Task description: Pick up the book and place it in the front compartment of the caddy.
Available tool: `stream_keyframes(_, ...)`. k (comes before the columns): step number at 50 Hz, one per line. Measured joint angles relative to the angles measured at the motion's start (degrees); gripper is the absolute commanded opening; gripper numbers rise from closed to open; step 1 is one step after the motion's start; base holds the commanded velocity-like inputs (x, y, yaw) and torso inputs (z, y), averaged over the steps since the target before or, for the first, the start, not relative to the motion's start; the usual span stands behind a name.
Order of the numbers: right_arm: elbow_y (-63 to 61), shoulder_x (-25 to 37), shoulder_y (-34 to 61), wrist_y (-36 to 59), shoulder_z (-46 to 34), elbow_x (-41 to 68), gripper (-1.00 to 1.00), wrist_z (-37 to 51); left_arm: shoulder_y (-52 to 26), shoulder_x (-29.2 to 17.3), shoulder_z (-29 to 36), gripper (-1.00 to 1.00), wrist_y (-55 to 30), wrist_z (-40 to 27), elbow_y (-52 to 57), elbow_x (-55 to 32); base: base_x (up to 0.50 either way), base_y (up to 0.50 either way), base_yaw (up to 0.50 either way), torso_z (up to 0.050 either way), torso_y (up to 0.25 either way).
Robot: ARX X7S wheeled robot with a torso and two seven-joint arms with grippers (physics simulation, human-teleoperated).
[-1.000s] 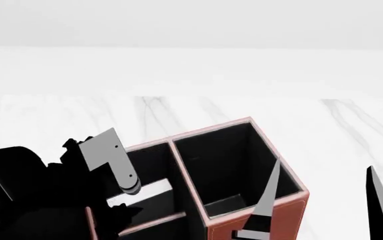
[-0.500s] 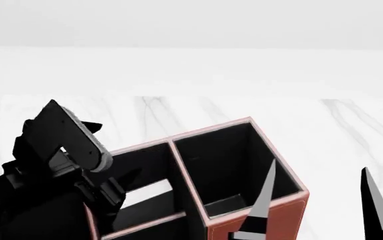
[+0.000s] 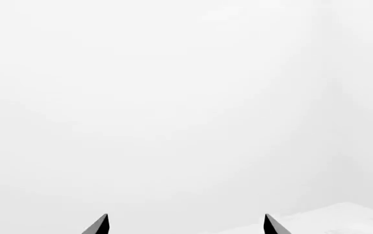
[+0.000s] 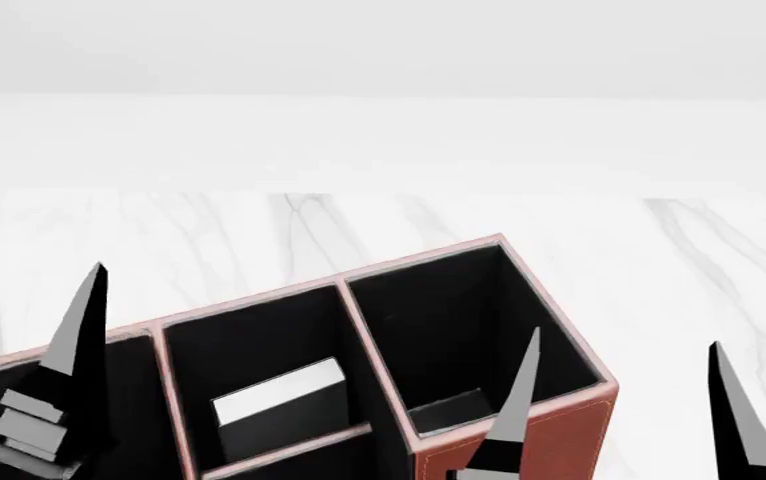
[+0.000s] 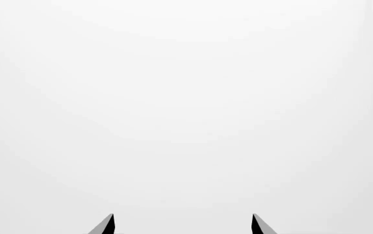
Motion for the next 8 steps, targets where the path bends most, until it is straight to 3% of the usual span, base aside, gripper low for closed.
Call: stream_keyframes(8, 0.90, -0.09, 0.29, -0.20, -0.34, -0.12, 1.00, -0.05, 7.11, 0.01, -1.61, 1.00, 7.67, -3.25, 0.93, 5.26, 0.00, 0.00, 0.00, 0.000, 0.000)
